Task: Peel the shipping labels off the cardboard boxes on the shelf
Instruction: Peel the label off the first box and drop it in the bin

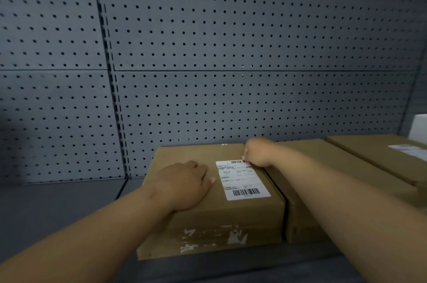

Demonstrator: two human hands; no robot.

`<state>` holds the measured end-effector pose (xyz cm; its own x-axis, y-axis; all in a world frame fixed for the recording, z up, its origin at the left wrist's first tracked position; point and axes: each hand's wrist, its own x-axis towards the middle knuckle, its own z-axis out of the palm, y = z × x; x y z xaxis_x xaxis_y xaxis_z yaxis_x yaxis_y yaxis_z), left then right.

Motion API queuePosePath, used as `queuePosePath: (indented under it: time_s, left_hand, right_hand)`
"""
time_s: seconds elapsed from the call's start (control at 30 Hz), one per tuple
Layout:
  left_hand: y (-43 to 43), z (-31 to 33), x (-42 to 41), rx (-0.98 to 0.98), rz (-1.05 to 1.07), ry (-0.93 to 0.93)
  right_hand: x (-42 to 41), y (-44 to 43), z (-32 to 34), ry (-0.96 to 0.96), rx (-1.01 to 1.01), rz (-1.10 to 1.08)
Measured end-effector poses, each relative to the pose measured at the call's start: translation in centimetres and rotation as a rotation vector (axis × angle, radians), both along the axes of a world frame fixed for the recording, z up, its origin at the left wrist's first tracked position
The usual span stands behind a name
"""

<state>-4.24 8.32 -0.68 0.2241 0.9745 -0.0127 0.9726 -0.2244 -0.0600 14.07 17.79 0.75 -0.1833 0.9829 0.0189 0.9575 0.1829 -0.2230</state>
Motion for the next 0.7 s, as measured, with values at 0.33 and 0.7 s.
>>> queuePosePath:
  time_s: [0.33,0.7]
  left_hand:
    - [0.3,0.0,0.0,0.023,0.003,0.041]
    - [0.1,-0.3,0.1,0.051,0.014,0.041]
  right_hand:
    - [0.8,0.1,-0.5,-0.117,0.133,0.068]
    - [-0.8,-1.1,0.0,-0.409,0.200,0.140]
